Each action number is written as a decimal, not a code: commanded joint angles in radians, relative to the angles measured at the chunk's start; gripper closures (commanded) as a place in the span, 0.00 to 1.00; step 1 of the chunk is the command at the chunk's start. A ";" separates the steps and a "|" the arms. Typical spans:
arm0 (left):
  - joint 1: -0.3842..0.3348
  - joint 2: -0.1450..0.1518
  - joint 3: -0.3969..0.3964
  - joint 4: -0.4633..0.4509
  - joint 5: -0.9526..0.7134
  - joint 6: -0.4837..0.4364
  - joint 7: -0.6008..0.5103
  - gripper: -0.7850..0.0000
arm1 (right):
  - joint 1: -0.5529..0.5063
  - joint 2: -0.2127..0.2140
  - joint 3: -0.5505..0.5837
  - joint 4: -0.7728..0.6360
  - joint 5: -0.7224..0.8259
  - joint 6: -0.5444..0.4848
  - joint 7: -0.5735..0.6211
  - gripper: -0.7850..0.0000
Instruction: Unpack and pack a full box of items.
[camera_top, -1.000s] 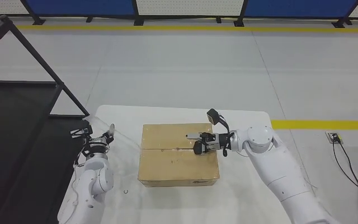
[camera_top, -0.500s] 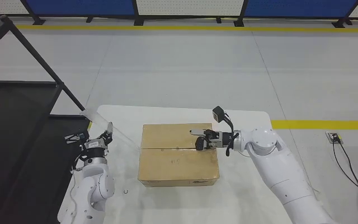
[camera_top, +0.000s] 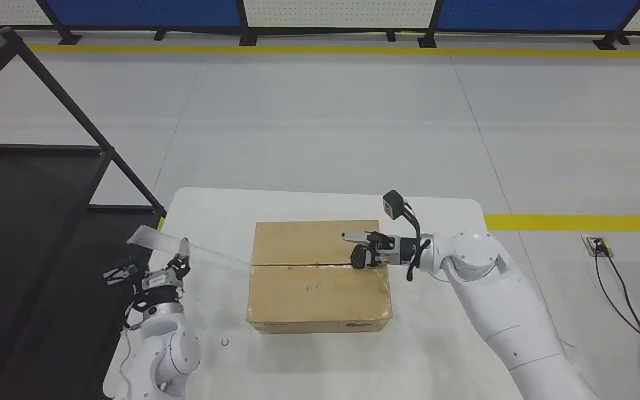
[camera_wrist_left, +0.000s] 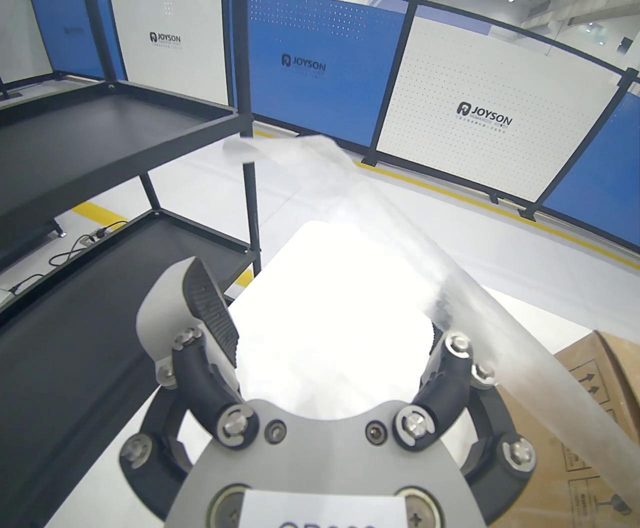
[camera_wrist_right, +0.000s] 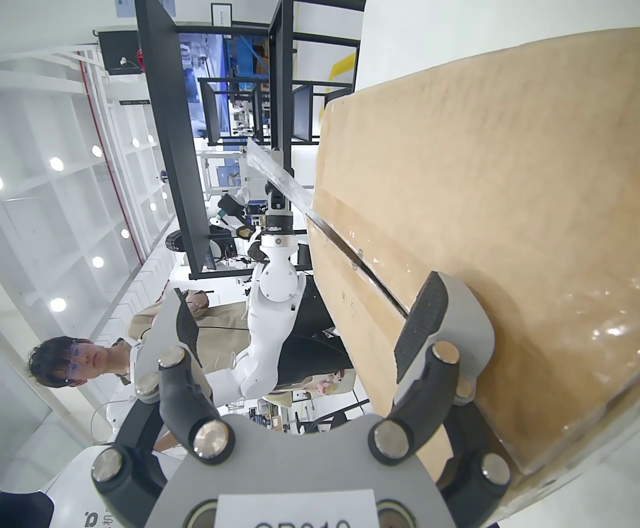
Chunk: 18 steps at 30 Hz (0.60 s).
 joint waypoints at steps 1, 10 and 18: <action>0.010 0.001 0.008 0.043 0.061 0.012 0.014 0.00 | 0.004 -0.001 -0.004 0.004 0.002 0.004 0.001 0.00; 0.015 0.012 0.095 0.171 0.361 -0.084 0.000 0.00 | 0.018 -0.004 -0.024 0.017 0.005 0.010 -0.002 0.00; -0.009 0.009 0.151 0.176 0.554 -0.016 0.068 0.00 | 0.016 -0.005 -0.034 0.015 0.008 0.008 -0.009 0.00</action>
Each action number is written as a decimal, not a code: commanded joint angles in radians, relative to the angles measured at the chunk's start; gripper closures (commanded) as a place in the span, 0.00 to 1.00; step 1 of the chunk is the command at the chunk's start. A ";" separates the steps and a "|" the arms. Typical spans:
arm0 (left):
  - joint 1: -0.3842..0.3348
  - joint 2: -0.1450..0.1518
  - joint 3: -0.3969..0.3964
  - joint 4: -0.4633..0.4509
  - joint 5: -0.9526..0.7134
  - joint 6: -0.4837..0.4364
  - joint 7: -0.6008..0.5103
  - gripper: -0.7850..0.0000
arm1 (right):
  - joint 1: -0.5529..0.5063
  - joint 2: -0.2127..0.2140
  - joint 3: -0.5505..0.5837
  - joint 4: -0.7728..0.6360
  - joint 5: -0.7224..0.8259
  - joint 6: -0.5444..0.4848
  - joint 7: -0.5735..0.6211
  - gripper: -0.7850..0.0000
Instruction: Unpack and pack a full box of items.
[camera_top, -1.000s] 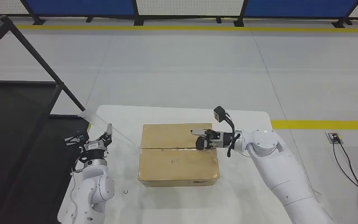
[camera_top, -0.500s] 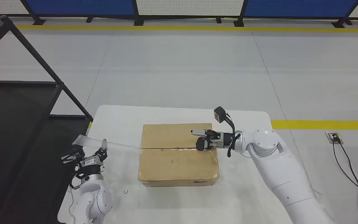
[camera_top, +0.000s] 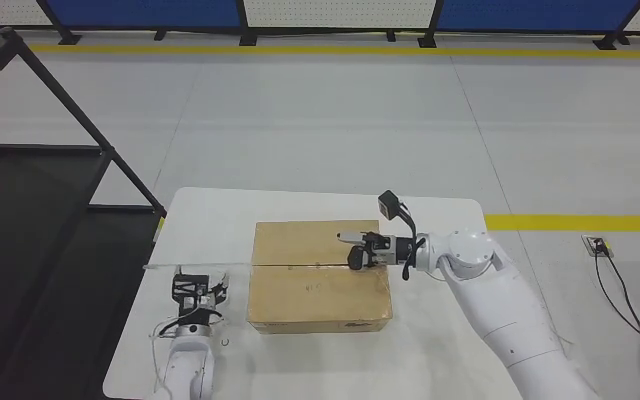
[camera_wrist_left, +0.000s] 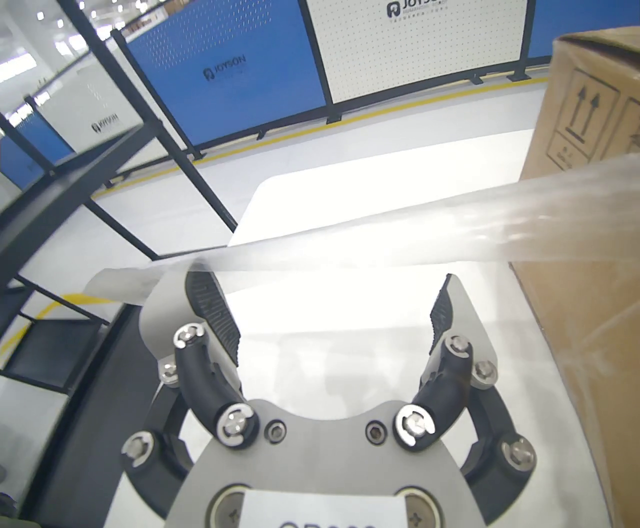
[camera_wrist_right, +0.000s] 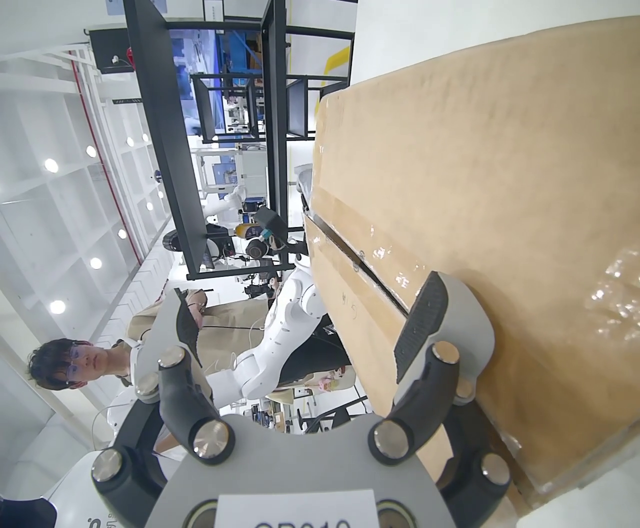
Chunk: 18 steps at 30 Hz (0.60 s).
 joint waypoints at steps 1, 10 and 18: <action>-0.001 0.000 0.015 0.006 0.062 0.009 0.037 0.00 | -0.003 0.000 -0.001 -0.001 0.001 -0.002 -0.001 0.00; 0.033 0.009 -0.019 0.021 0.148 0.042 0.073 0.00 | -0.019 0.006 0.004 -0.009 0.005 -0.004 -0.003 0.00; 0.113 0.022 -0.078 0.011 0.283 0.190 0.216 0.00 | -0.018 0.009 0.006 -0.012 0.007 0.003 -0.001 0.00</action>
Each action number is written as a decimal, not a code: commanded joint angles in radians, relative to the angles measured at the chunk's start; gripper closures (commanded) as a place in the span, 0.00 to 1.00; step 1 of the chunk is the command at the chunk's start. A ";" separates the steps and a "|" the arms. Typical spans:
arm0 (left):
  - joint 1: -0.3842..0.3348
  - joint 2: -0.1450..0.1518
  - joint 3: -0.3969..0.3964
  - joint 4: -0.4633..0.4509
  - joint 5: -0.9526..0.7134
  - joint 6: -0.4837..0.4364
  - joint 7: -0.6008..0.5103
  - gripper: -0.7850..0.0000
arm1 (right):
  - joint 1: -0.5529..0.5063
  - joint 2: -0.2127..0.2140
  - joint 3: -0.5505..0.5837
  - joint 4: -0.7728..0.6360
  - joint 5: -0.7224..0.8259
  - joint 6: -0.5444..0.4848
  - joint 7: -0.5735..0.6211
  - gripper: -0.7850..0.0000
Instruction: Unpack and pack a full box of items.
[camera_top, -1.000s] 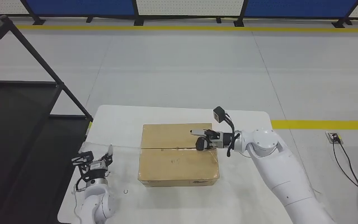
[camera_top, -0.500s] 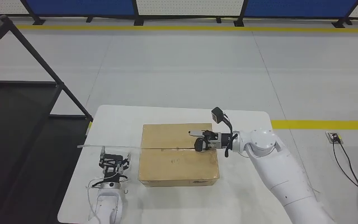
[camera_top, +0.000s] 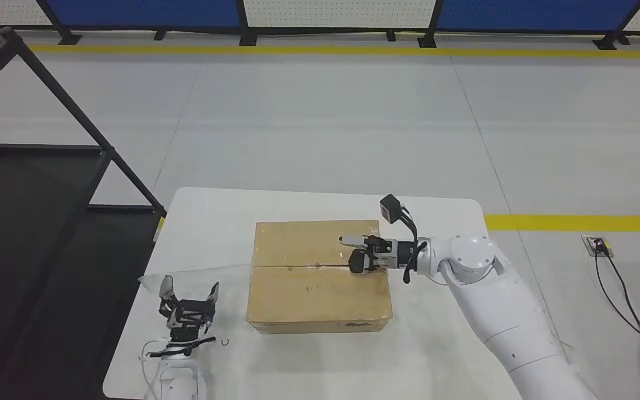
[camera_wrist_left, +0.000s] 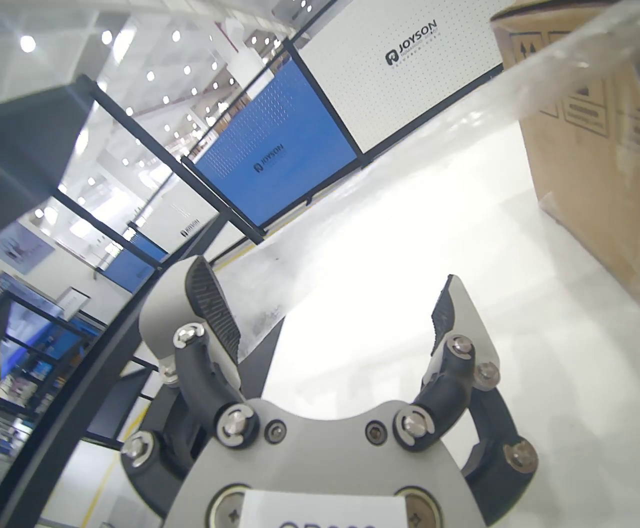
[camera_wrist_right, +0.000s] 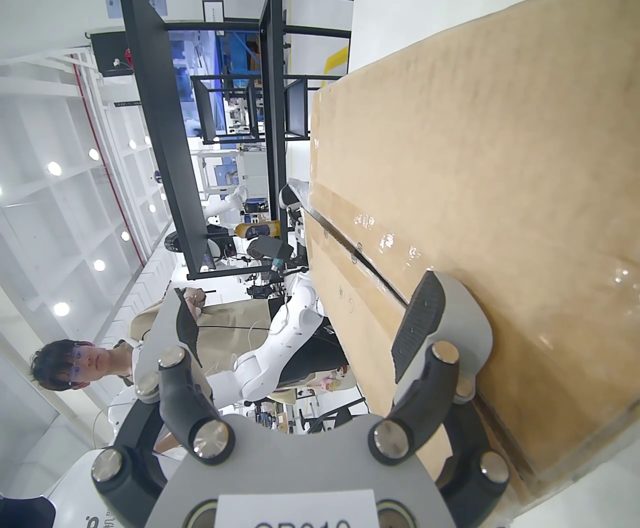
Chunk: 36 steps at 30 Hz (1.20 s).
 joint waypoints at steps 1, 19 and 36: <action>0.019 0.002 -0.015 -0.017 0.017 0.042 0.026 0.00 | 0.004 0.000 -0.001 0.000 0.003 0.001 0.001 0.00; 0.019 0.026 -0.057 -0.141 0.106 -0.319 -0.169 0.00 | 0.025 -0.002 -0.023 0.009 0.000 0.000 0.010 0.00; -0.183 0.012 -0.006 0.028 0.083 -0.332 -0.285 0.00 | 0.016 0.003 -0.025 -0.004 0.000 -0.003 0.010 0.00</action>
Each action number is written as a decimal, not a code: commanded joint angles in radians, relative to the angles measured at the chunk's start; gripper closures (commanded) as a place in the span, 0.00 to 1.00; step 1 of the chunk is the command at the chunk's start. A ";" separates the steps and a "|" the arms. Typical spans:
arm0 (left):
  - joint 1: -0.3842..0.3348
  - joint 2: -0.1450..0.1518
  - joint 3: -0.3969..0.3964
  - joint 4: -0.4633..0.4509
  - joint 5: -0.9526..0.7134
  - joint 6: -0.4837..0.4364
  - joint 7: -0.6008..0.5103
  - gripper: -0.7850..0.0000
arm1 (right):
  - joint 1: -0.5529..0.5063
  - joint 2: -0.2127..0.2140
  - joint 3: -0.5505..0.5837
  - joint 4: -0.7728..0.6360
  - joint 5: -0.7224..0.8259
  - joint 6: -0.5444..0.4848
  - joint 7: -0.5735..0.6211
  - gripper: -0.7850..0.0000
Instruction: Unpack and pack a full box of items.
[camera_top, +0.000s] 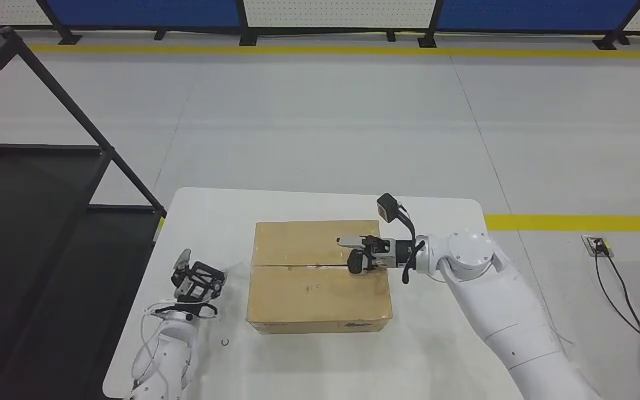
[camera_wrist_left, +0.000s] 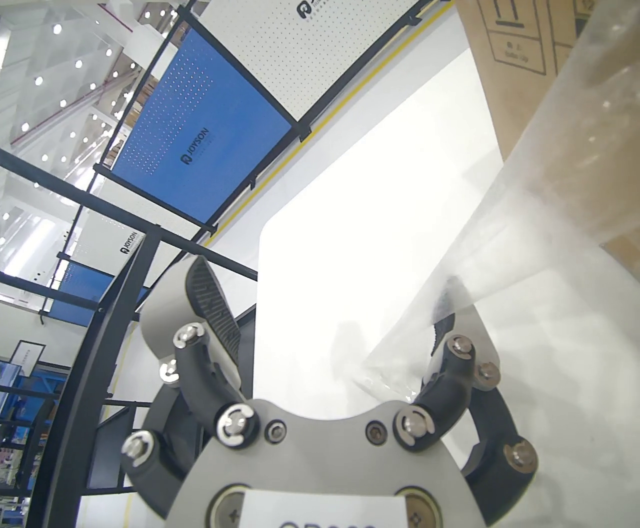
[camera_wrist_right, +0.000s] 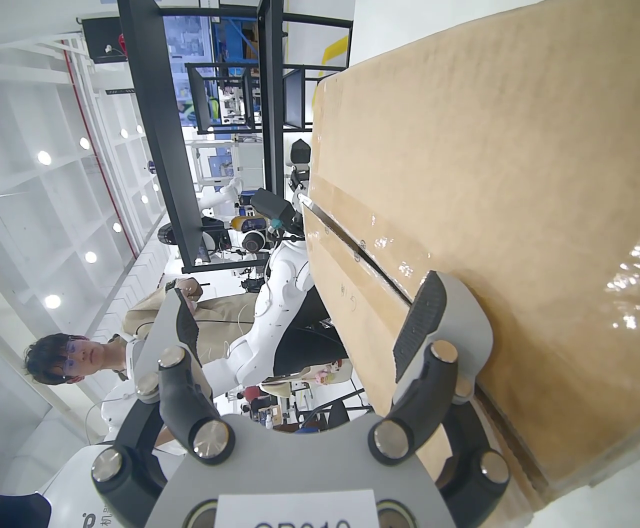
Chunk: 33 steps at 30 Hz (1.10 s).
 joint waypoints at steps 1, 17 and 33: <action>-0.022 -0.008 0.005 0.016 -0.048 0.057 0.000 0.00 | 0.000 0.000 -0.001 0.001 0.002 -0.001 -0.002 0.00; -0.085 -0.066 0.014 0.031 -0.415 0.343 0.097 0.00 | 0.016 -0.005 -0.021 0.018 0.010 0.000 -0.005 0.00; 0.024 -0.082 -0.015 -0.116 -0.542 0.339 0.329 0.00 | 0.035 -0.019 -0.044 0.053 0.030 0.020 -0.049 0.00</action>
